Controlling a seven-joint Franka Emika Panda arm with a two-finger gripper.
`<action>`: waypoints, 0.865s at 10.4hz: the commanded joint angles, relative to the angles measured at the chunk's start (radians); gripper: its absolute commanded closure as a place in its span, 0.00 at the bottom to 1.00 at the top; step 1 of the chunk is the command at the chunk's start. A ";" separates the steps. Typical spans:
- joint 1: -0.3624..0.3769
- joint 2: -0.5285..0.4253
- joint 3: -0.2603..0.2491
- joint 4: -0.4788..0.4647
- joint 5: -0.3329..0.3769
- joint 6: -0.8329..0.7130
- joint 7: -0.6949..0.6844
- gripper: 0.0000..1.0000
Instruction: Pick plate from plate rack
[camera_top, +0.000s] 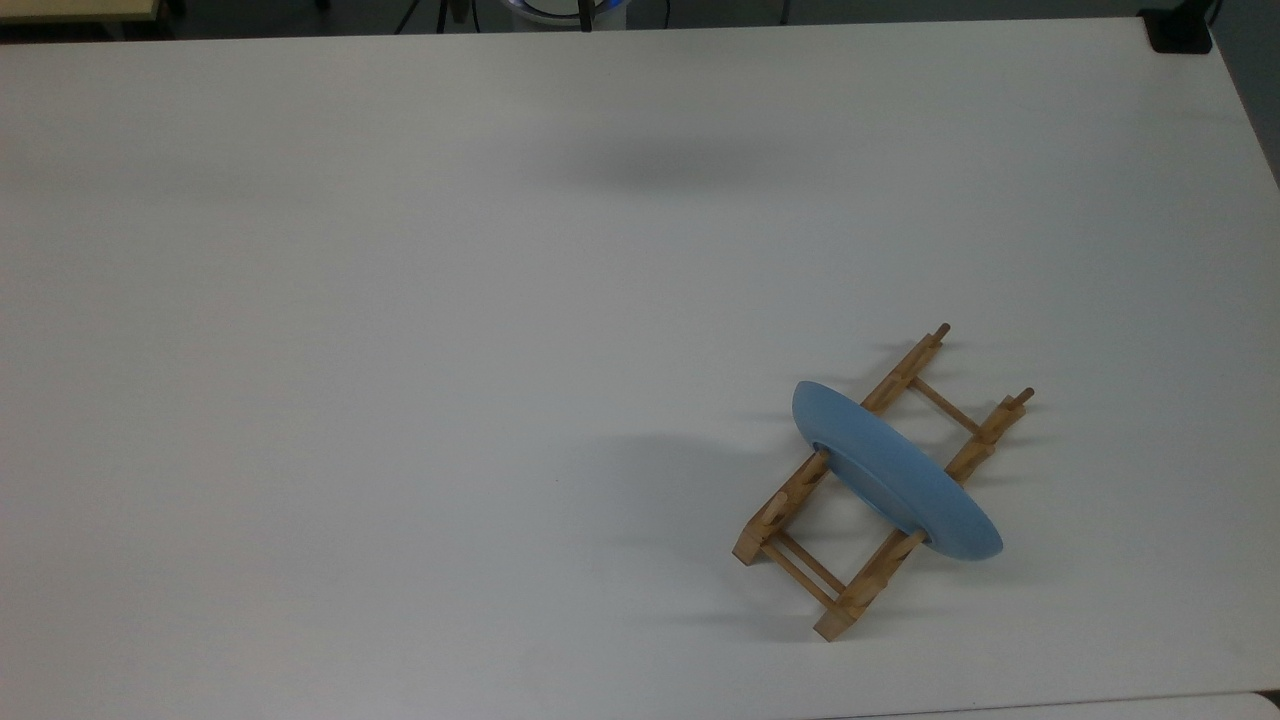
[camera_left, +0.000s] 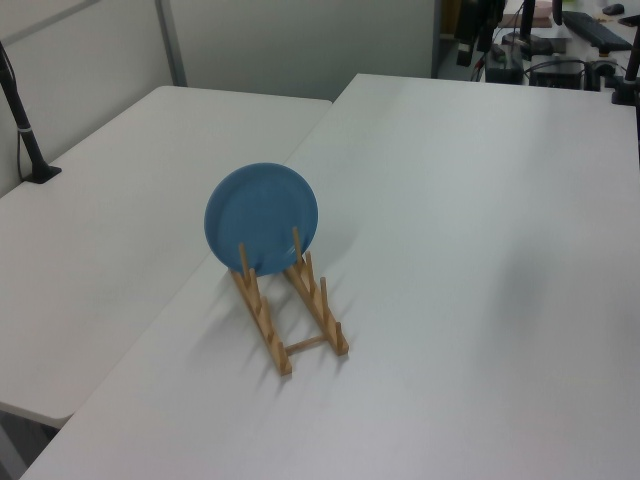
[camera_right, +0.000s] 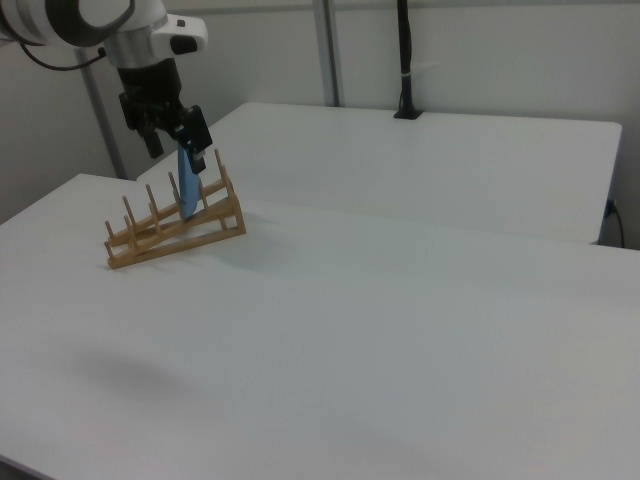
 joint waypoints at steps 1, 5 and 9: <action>0.007 -0.017 -0.001 -0.029 0.020 0.027 -0.021 0.00; 0.007 -0.016 0.000 -0.029 0.020 0.026 -0.016 0.00; 0.014 -0.001 0.003 -0.029 0.016 0.030 -0.051 0.00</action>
